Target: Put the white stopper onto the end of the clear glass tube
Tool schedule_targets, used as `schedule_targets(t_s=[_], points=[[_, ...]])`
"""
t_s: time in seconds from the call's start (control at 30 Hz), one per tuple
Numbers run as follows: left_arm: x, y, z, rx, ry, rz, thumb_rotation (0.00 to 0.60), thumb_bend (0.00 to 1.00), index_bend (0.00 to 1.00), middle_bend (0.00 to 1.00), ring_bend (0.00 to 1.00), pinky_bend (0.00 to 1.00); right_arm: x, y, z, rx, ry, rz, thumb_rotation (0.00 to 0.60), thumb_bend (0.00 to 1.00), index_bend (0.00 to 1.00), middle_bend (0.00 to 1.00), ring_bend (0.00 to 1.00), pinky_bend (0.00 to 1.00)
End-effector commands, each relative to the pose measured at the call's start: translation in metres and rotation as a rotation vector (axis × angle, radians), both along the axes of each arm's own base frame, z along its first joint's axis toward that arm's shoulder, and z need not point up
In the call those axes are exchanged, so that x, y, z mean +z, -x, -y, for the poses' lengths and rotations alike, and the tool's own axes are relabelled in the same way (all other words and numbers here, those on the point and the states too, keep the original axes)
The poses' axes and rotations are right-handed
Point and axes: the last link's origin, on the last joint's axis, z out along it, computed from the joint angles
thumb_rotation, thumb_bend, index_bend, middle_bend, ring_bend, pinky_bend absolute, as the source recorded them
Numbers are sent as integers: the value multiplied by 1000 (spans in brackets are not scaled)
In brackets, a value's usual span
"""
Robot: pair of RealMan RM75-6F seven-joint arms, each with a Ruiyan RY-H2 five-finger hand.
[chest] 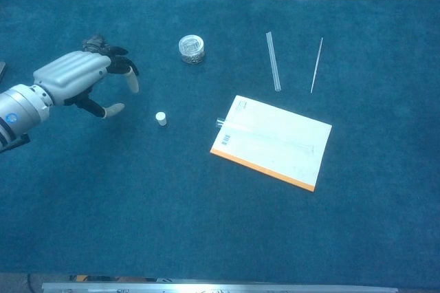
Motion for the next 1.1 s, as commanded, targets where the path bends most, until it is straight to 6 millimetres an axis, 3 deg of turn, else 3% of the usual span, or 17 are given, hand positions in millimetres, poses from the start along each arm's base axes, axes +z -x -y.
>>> schedule_targets(t_s=[0.03, 0.67, 1.1], points=[[-7, -1, 0, 0, 10, -8, 600, 339, 390, 217, 40, 80, 1, 1, 0, -2, 1, -1, 600, 292, 171, 138, 21, 210], [-50, -18, -2, -26, 49, -23, 600, 339, 392, 207, 38, 81, 6, 5, 2, -11, 5, -2, 600, 292, 171, 138, 21, 210], [-63, -18, -5, -9, 49, -17, 600, 338, 396, 207, 36, 80, 9, 8, 0, -18, 15, 0, 600, 291, 171, 138, 21, 210]])
